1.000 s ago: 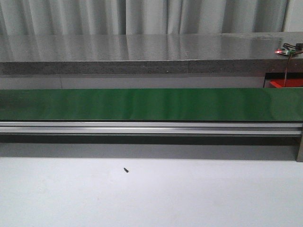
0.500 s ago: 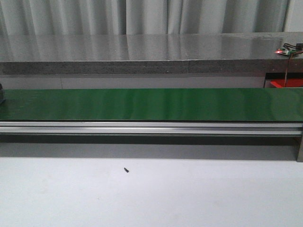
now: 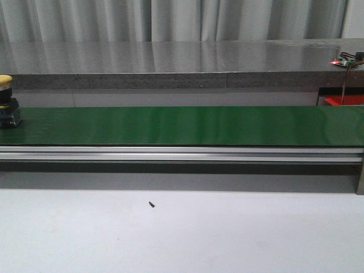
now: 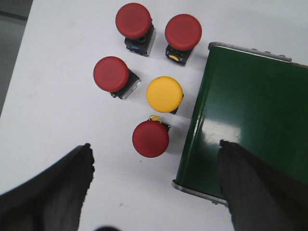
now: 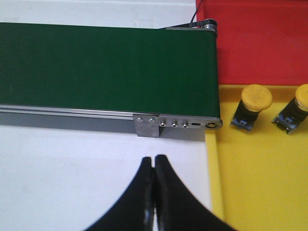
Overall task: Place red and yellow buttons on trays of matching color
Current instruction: 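Set the yellow button on the conveyor and open the left gripper, then grasp a red button from the cluster with the left gripper, then lower the red button onto the conveyor and release it, then move the right gripper down over the yellow button at the conveyor's end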
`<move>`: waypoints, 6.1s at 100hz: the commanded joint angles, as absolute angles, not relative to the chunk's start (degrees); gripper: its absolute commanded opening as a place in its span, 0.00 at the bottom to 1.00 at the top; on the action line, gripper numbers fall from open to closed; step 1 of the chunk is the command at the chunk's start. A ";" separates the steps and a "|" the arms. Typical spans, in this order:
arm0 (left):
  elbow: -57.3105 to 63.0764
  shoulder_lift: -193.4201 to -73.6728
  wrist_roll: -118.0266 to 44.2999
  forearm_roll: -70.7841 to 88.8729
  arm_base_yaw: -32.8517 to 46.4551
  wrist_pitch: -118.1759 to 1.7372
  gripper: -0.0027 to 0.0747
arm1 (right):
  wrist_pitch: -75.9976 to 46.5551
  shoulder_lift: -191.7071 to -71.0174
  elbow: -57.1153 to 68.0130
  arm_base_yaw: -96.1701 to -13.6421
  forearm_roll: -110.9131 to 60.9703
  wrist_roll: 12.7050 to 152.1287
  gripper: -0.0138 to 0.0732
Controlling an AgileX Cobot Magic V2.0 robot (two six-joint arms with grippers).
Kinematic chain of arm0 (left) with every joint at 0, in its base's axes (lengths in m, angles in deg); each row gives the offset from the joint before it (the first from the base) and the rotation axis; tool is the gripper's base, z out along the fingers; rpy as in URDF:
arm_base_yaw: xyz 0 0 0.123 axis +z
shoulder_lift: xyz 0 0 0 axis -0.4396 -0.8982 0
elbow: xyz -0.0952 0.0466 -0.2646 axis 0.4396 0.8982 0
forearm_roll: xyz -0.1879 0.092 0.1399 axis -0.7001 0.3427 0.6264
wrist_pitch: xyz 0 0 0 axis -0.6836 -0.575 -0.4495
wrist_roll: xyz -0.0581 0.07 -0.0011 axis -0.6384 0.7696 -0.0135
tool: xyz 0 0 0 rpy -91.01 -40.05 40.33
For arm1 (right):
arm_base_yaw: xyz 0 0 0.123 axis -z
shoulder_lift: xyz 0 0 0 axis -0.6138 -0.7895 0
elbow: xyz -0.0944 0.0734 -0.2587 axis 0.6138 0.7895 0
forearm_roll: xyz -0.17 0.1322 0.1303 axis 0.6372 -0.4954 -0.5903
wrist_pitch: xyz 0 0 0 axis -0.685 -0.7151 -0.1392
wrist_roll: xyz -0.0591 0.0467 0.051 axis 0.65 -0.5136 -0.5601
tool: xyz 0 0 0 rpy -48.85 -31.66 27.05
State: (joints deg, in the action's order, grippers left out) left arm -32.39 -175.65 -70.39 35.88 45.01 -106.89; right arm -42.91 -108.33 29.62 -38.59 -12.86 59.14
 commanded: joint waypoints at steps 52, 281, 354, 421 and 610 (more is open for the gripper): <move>-26.02 -175.99 -64.43 34.10 48.74 -100.47 0.70 | -39.06 -108.26 28.19 -38.62 -12.46 59.47 0.08; -26.23 -180.34 -63.81 32.05 48.75 -96.56 0.33 | -39.12 -108.26 28.19 -38.62 -12.51 59.47 0.08; -26.23 -173.22 -63.70 28.13 40.27 -99.10 0.33 | -39.12 -108.26 28.19 -38.62 -12.51 59.47 0.08; -26.23 -178.28 -63.70 27.64 39.39 -99.84 0.46 | -39.12 -108.26 28.19 -38.62 -12.51 59.47 0.08; -0.35 -139.06 -57.64 15.90 31.86 -91.92 0.01 | -42.51 -108.26 28.19 -38.62 -12.51 59.47 0.08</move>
State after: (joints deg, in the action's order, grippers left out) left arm -0.35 -142.23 -57.80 17.00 32.36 -95.92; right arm -45.12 -108.33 29.62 -38.59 -12.86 59.14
